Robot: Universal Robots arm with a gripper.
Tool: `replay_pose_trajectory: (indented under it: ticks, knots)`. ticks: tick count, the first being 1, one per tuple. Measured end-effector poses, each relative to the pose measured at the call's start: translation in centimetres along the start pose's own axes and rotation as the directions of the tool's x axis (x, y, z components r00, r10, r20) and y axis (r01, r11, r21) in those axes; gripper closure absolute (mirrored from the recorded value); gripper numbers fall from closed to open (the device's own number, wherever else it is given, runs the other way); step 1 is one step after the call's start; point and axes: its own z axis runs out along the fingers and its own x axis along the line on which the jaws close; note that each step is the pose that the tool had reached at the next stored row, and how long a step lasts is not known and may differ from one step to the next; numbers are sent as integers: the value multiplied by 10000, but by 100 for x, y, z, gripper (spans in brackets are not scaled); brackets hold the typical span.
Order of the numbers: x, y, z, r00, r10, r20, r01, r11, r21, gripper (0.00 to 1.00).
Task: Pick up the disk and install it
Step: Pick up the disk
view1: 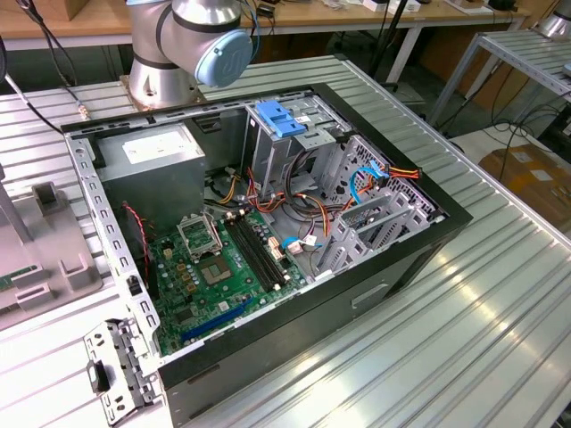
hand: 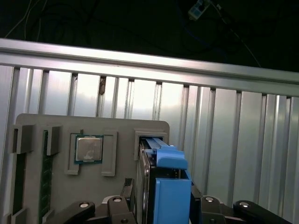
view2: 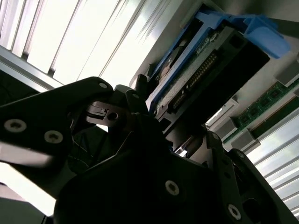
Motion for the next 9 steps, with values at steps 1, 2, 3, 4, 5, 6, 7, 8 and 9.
replay_pose_trajectory:
  ticks: [1, 2, 3, 4, 5, 6, 7, 8, 9]
  knots:
    - [0, 0, 0, 10000, 0, 0, 0, 10000, 0, 46]
    - [0, 0, 0, 10000, 0, 0, 0, 10000, 0, 47]
    - [0, 0, 0, 10000, -1, -1, 1, 10000, 0, 54]
    - [0, 0, 0, 10000, -2, 1, 2, 10000, 0, 60]
    - [0, 0, 1, 10000, -2, 0, 2, 10000, 1, 64]
    - [0, 0, 0, 10000, -2, 0, 2, 10000, 0, 64]
    - [0, 0, 0, 10000, -2, 0, 2, 10000, 0, 64]
    - [0, 0, 0, 10000, -2, 0, 2, 10000, 0, 64]
    - [0, 0, 0, 10000, -2, 0, 2, 10000, 1, 64]
